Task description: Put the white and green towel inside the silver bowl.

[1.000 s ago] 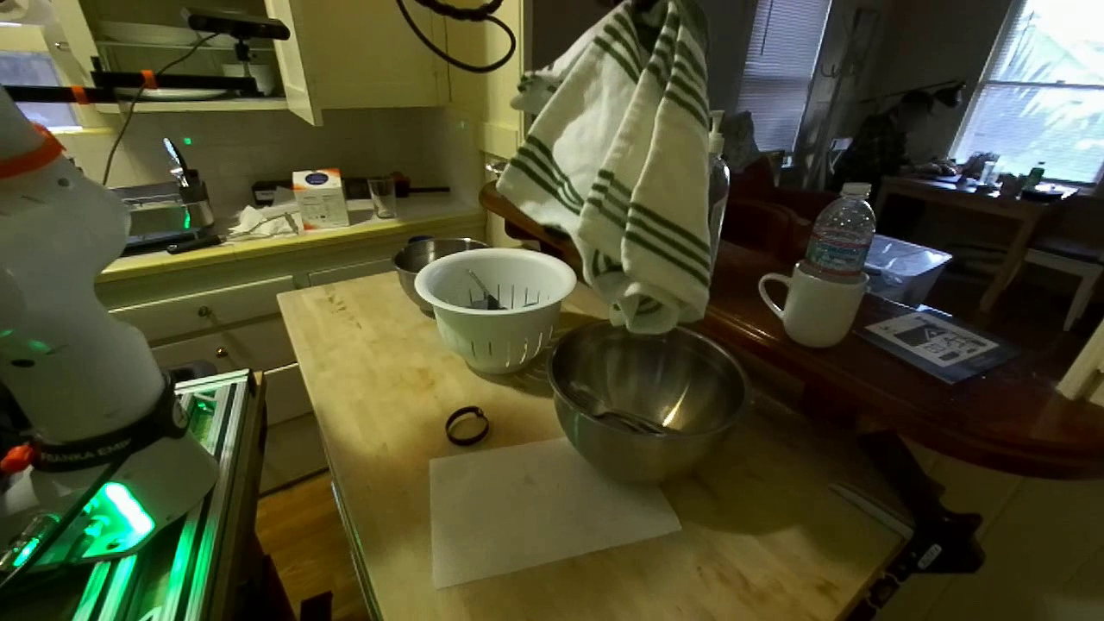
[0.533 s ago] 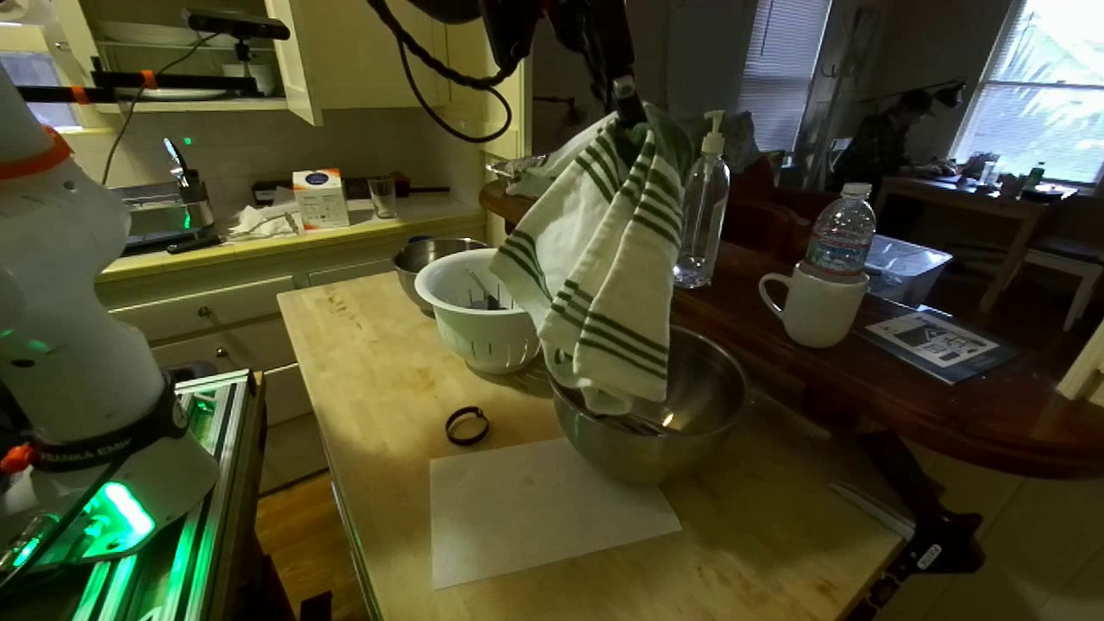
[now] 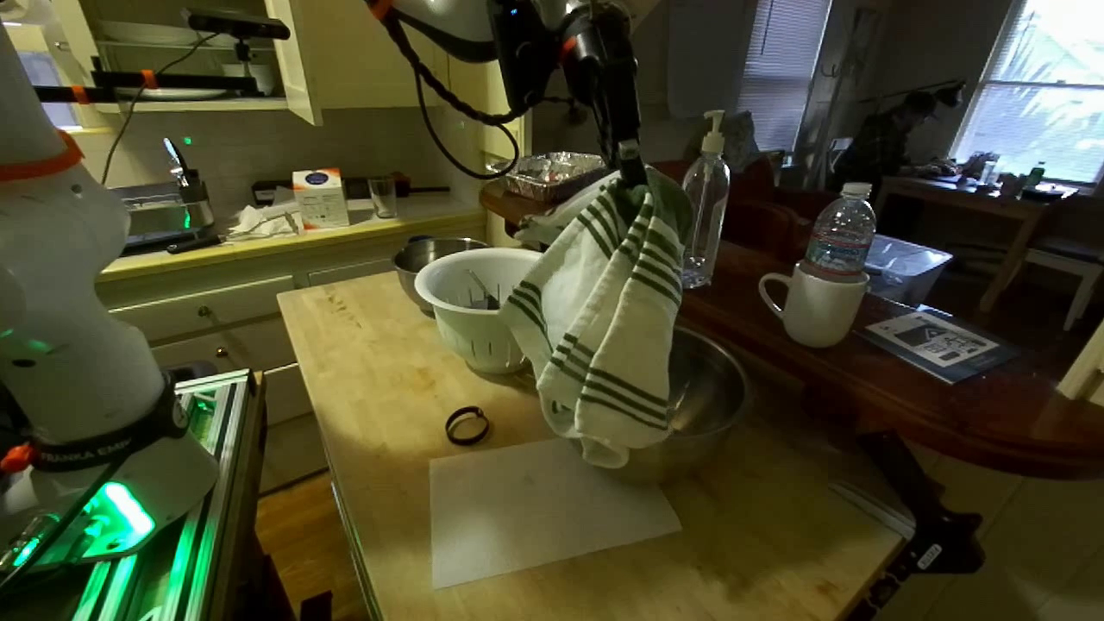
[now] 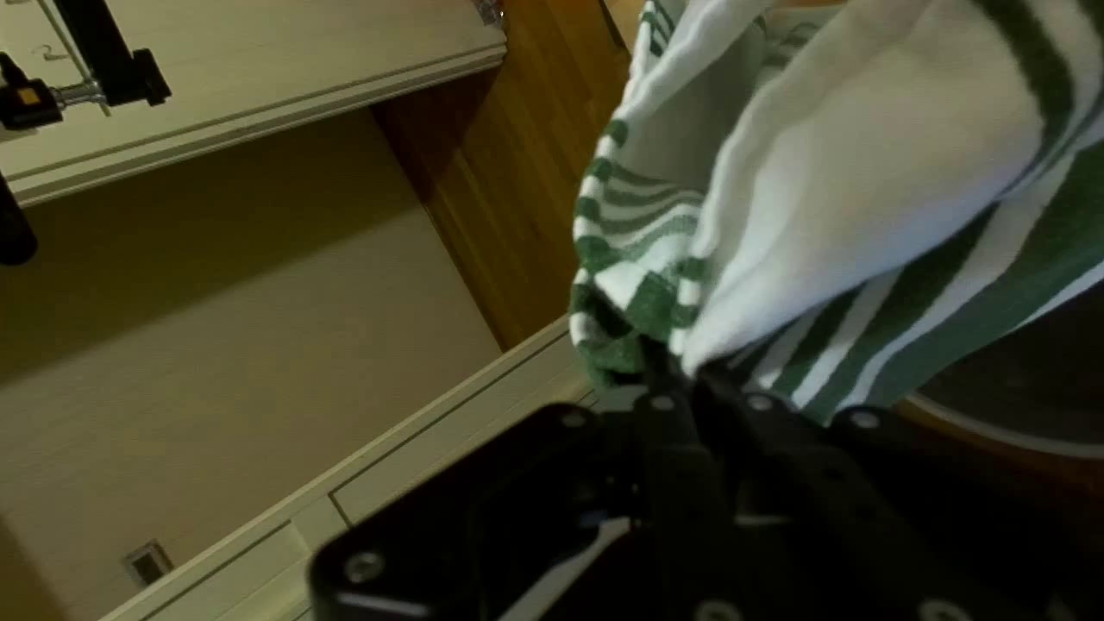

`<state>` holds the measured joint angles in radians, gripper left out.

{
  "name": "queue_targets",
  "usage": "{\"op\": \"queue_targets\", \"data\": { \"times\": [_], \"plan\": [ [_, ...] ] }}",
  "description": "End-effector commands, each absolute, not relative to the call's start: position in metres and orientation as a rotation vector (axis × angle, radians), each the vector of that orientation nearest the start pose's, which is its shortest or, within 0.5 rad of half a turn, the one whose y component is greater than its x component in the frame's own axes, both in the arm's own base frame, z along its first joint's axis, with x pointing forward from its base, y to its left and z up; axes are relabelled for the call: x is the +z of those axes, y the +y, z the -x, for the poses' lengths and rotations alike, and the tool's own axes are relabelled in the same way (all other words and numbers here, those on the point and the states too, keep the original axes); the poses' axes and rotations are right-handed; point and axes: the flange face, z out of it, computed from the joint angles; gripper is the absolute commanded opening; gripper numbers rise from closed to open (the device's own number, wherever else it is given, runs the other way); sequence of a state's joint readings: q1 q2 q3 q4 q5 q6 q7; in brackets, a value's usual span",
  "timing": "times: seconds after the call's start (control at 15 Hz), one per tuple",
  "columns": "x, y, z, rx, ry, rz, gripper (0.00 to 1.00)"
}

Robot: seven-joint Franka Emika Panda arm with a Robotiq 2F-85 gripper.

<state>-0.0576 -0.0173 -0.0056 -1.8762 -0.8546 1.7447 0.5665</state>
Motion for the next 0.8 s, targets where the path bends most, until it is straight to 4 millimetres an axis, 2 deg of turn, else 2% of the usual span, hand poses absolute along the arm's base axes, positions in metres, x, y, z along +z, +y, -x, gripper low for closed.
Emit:
{"op": "queue_targets", "data": {
  "times": [0.0,0.07,0.13,0.33,0.47,0.73],
  "plan": [
    [0.534,-0.101,-0.549,0.127,-0.48,-2.257,0.07],
    [0.535,-0.101,-0.55,0.13,-0.48,-2.257,0.02],
    [0.536,-0.104,-0.55,0.099,-0.488,-2.313,0.02],
    [0.522,-0.112,-0.546,-0.029,-0.545,-2.405,0.02],
    [0.502,-0.118,-0.548,-0.046,-0.573,-2.522,0.02],
    [0.458,-0.118,-0.572,-0.056,-0.609,-2.642,0.02]
  ]
}}
